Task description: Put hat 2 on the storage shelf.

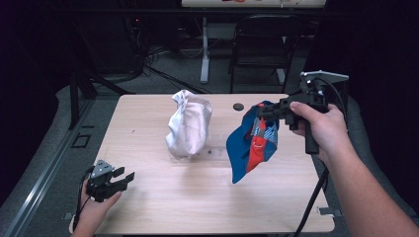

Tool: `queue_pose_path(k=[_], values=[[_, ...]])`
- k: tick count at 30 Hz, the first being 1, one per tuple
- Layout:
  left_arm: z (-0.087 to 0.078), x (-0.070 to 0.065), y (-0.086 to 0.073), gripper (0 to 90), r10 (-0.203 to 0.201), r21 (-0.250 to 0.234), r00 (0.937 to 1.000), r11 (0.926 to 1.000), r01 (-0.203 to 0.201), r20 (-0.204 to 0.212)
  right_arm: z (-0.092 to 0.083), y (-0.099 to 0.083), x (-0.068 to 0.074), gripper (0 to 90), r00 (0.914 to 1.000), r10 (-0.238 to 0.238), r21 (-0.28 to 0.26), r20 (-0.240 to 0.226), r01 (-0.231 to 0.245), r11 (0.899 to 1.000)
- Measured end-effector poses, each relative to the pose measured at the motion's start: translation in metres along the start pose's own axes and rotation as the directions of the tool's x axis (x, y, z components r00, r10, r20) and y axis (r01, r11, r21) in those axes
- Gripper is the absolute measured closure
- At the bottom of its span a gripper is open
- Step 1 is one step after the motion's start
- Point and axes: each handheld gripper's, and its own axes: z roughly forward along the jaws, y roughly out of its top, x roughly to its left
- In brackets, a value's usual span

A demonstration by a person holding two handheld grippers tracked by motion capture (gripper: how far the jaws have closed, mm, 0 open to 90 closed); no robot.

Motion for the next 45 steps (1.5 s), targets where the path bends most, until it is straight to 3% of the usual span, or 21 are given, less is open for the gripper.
queue_pose_path(k=[9,20,23,26,35,45], values=[[0.0,0.0,0.0,52.6,0.001,0.002,1.0,1.0,-0.001,0.001,-0.007,0.023,0.006,78.4,0.9993,0.007,-0.055,0.037,-0.005,0.998],[0.001,0.002,0.0,52.6,0.006,0.013,1.0,0.9999,-0.006,0.004,0.002,0.049,0.0,78.4,0.9956,0.039,-0.106,0.086,-0.03,0.994],[0.0,0.003,0.0,52.6,0.008,0.029,1.0,0.9995,-0.008,0.003,0.006,0.053,-0.003,78.4,0.9943,0.044,-0.102,0.097,-0.034,0.994],[0.001,0.003,-0.001,52.6,-0.002,0.01,1.0,0.9999,0.002,0.0,0.01,0.057,-0.004,78.3,0.9944,0.048,-0.105,0.094,-0.038,0.994],[0.001,0.004,0.0,52.6,0.004,0.028,1.0,0.9996,-0.004,0.003,0.023,0.064,-0.004,78.4,0.9922,0.054,-0.101,0.112,-0.043,0.994],[0.002,0.003,0.0,52.7,-0.002,0.012,1.0,0.9999,0.002,0.001,0.032,0.068,-0.007,78.3,0.9906,0.053,-0.097,0.126,-0.041,0.994]])
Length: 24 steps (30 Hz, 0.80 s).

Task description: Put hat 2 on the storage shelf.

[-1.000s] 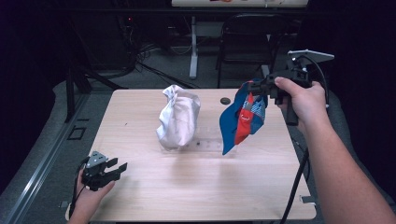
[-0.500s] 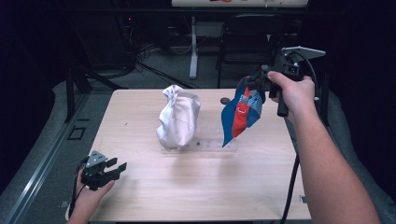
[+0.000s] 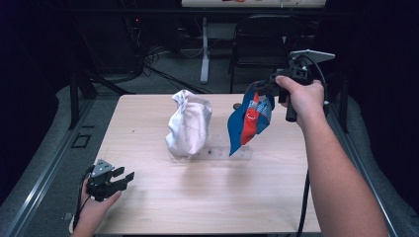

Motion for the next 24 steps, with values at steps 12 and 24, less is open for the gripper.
queue_pose_path(k=[12,24], values=[[0.0,0.0,0.001,52.6,-0.007,-0.002,1.0,1.0,0.007,0.002,-0.004,0.005,-0.005,78.3,0.9998,0.013,-0.02,0.012,-0.013,1.0],[0.005,0.001,0.004,52.6,-0.004,0.007,1.0,1.0,0.004,0.005,0.016,0.004,-0.008,78.2,0.9998,0.011,0.018,0.018,-0.012,1.0]])
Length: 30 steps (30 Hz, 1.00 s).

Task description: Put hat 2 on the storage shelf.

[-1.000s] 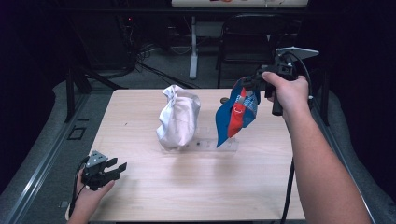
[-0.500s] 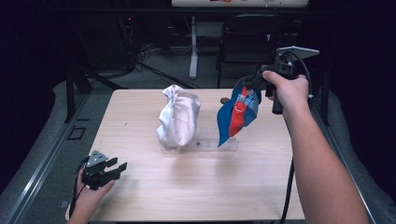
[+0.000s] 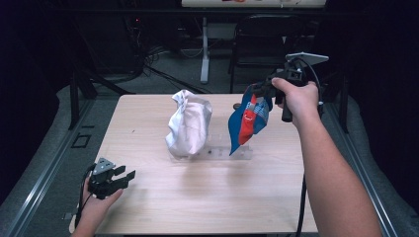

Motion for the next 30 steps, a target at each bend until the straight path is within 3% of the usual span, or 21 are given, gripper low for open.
queue_pose_path(k=[7,20,30], values=[[0.001,0.0,0.0,52.7,0.001,-0.006,1.0,1.0,-0.001,-0.004,0.012,-0.005,-0.004,78.2,0.9996,-0.016,0.023,0.023,0.015,1.0],[0.002,-0.001,-0.001,52.6,0.008,-0.008,1.0,0.9999,-0.008,0.001,0.03,-0.019,-0.012,77.9,0.9994,-0.023,0.066,0.024,0.022,0.998],[0.003,-0.001,0.0,52.5,0.008,-0.004,1.0,1.0,-0.008,0.004,0.032,-0.024,-0.011,77.3,0.9981,-0.046,0.086,0.04,0.043,0.995]])
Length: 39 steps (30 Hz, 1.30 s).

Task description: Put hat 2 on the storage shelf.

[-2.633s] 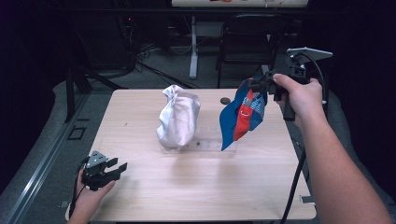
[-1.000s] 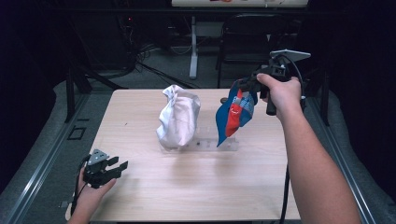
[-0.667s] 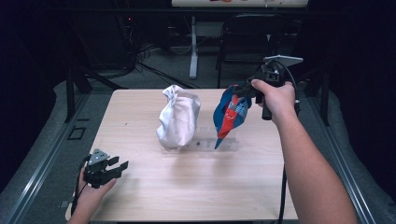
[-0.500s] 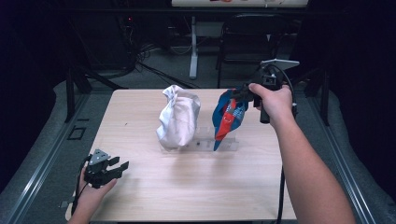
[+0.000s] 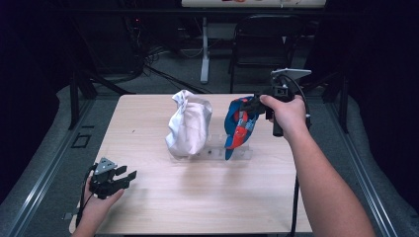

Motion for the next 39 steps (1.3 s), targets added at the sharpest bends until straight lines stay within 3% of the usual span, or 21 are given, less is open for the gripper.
queue_pose_path(k=[10,26,39], values=[[-0.001,0.0,-0.001,52.3,-0.004,-0.004,1.0,1.0,0.004,0.001,0.001,-0.003,0.002,77.2,0.9995,-0.012,0.002,0.029,0.012,1.0],[-0.001,-0.001,-0.001,52.3,0.008,0.002,1.0,1.0,-0.009,0.003,0.001,-0.012,-0.014,75.7,0.9988,-0.012,0.0,0.048,0.012,1.0],[-0.002,0.0,-0.001,52.1,0.011,0.005,0.9999,0.9999,-0.011,-0.002,-0.017,-0.021,-0.022,63.5,0.9966,-0.045,-0.053,0.068,0.049,0.997]])
